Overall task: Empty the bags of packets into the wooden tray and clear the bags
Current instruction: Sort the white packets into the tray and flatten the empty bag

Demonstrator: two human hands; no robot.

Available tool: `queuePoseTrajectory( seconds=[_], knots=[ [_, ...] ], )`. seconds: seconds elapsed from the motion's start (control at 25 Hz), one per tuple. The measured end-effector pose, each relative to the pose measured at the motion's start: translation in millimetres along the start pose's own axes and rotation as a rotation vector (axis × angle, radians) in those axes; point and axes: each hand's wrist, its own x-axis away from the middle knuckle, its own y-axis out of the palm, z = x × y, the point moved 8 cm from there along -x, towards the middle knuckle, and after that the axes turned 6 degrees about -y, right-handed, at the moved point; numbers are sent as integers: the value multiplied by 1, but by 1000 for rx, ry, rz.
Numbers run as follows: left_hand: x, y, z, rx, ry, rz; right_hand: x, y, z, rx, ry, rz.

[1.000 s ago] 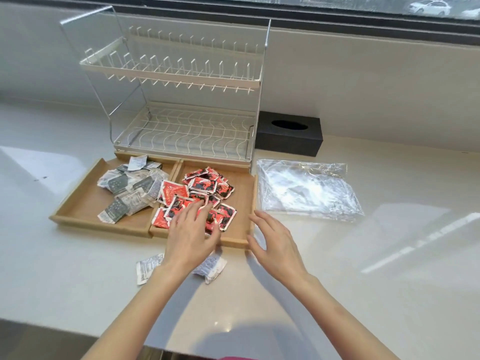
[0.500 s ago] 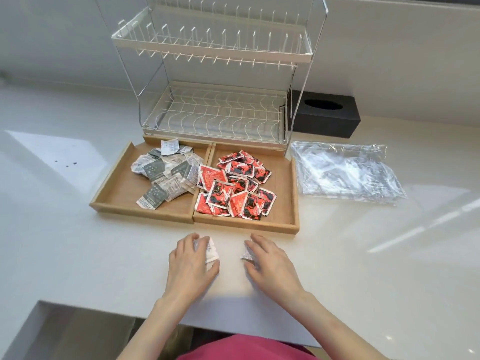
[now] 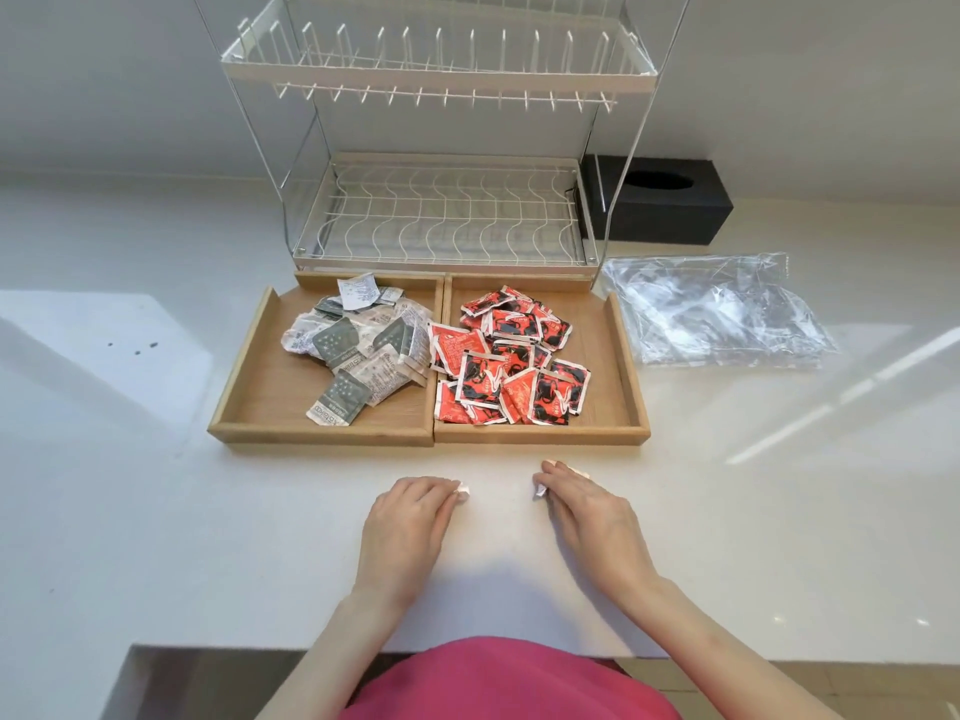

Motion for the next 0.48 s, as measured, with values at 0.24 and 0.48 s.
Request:
queuePoseTrajectory(
  seconds=[0.24, 0.48],
  knots=[
    [-39, -65, -11, 173, 51, 182, -55, -19, -55, -283, -137, 48],
    [-92, -101, -44, 102, 0, 257, -130, 2, -108, -199, -281, -2]
  ],
)
